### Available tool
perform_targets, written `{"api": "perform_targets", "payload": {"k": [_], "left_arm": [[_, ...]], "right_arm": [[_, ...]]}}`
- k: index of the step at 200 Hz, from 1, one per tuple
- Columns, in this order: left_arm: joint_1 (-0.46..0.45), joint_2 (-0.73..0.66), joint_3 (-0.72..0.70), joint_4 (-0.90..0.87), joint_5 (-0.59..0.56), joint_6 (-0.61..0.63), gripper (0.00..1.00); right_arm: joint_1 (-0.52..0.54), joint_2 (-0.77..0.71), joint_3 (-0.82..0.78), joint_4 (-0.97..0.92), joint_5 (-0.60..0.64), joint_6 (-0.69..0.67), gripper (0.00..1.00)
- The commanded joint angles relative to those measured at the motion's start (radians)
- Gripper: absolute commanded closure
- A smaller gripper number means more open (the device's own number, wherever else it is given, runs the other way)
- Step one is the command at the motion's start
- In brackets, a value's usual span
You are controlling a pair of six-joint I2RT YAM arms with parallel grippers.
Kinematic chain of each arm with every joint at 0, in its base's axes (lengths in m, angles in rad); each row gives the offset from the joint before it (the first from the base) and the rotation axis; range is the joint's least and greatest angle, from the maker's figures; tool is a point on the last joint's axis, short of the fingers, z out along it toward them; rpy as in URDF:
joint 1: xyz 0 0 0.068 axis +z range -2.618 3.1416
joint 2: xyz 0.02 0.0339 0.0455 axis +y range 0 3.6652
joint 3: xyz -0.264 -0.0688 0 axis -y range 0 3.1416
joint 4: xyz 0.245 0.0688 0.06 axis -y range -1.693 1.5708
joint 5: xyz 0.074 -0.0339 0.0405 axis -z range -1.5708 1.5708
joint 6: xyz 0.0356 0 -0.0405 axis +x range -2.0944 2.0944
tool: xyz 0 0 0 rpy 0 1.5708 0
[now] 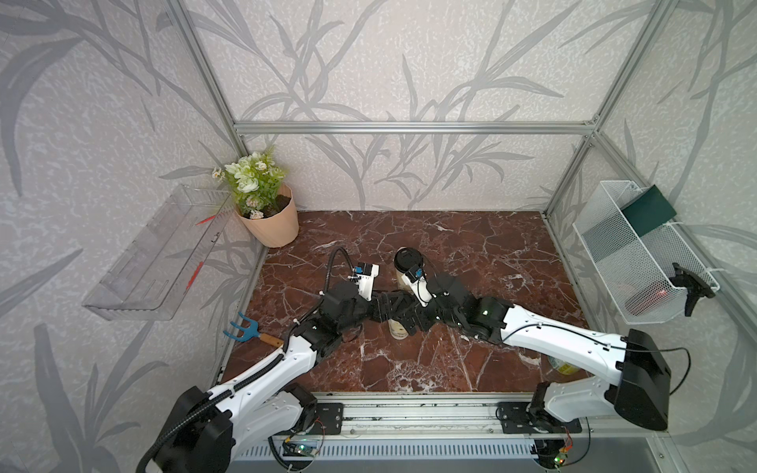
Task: Put the leak-proof paper on the milk tea cups
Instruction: Secure the cup lid on the cup.
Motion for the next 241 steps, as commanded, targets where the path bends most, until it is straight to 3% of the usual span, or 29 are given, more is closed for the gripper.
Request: {"api": "perform_targets", "payload": {"k": [1,59,111,150,193,241], "left_arm": [[-0.007,0.04,-0.058,-0.243,-0.015,0.049,0.41],[-0.007,0.076,-0.054,-0.225,0.001,0.047,0.43],[-0.007,0.101,-0.052,-0.223,0.021,0.044,0.44],[-0.007,0.109,-0.051,-0.222,0.024,0.045,0.44],[-0.007,0.101,-0.051,-0.227,0.02,0.045,0.45],[-0.007,0.108,-0.05,-0.219,0.026,0.044,0.45]], "right_arm": [[-0.036,-0.048,-0.078,0.07,-0.057,0.081,0.05],[-0.055,-0.057,-0.204,0.165,-0.055,0.115,0.11],[-0.055,-0.071,-0.349,0.18,-0.006,0.164,0.24],[-0.056,-0.063,-0.43,0.251,-0.04,0.205,0.32],[-0.064,-0.113,-0.398,0.235,-0.061,0.193,0.32],[-0.141,-0.192,-0.279,0.216,-0.138,0.183,0.33]]}}
